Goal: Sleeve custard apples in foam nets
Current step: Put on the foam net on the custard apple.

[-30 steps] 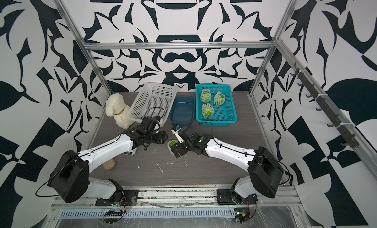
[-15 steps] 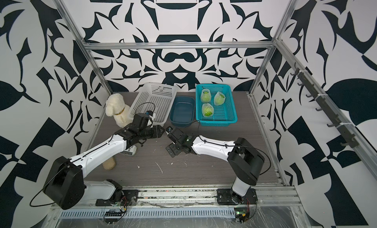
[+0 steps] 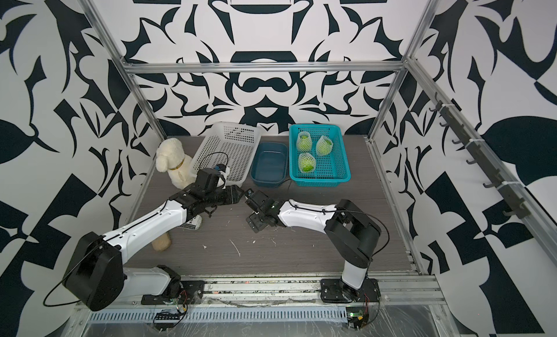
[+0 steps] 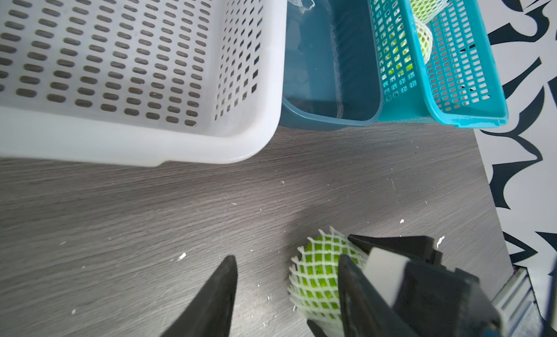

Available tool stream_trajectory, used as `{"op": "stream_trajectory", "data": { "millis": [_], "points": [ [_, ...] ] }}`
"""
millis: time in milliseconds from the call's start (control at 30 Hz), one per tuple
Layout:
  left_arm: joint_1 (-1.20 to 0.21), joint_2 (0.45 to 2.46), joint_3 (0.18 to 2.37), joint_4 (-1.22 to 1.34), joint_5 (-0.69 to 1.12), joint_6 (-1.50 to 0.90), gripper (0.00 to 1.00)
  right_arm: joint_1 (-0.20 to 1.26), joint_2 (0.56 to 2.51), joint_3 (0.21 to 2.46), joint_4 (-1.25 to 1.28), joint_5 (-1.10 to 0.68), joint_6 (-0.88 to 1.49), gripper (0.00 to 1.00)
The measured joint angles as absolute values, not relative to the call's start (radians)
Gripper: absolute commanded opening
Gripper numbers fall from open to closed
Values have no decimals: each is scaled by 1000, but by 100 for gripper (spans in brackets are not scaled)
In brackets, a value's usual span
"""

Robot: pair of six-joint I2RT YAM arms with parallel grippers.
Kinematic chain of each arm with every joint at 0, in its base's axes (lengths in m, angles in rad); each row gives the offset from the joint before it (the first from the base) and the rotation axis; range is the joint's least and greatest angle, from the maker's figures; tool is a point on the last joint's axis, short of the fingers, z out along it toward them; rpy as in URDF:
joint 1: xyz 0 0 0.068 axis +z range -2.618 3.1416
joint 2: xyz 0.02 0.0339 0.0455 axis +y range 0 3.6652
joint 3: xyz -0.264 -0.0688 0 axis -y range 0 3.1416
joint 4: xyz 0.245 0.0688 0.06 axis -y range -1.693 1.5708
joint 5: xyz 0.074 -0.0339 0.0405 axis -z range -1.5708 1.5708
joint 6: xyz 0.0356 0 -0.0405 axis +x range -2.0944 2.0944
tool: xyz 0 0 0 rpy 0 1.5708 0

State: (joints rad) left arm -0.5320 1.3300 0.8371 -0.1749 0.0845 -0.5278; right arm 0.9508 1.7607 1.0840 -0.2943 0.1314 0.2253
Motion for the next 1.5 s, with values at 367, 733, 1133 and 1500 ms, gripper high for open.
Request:
{"op": "stream_trajectory", "data": {
  "millis": [367,733,1133,1500],
  "points": [
    [-532,1323,828,-171,86,-532,56,951,1739,1085,-305,136,242,99],
    [-532,1323,828,-167,96,-535,56,951,1624,1074,-321,136,282,95],
    [-532,1303,826,-167,97,-546,56,951,1724,1069,-308,123,296,83],
    [-528,1303,826,-168,89,-546,56,938,1810,1132,-245,107,305,89]
  ]
}}
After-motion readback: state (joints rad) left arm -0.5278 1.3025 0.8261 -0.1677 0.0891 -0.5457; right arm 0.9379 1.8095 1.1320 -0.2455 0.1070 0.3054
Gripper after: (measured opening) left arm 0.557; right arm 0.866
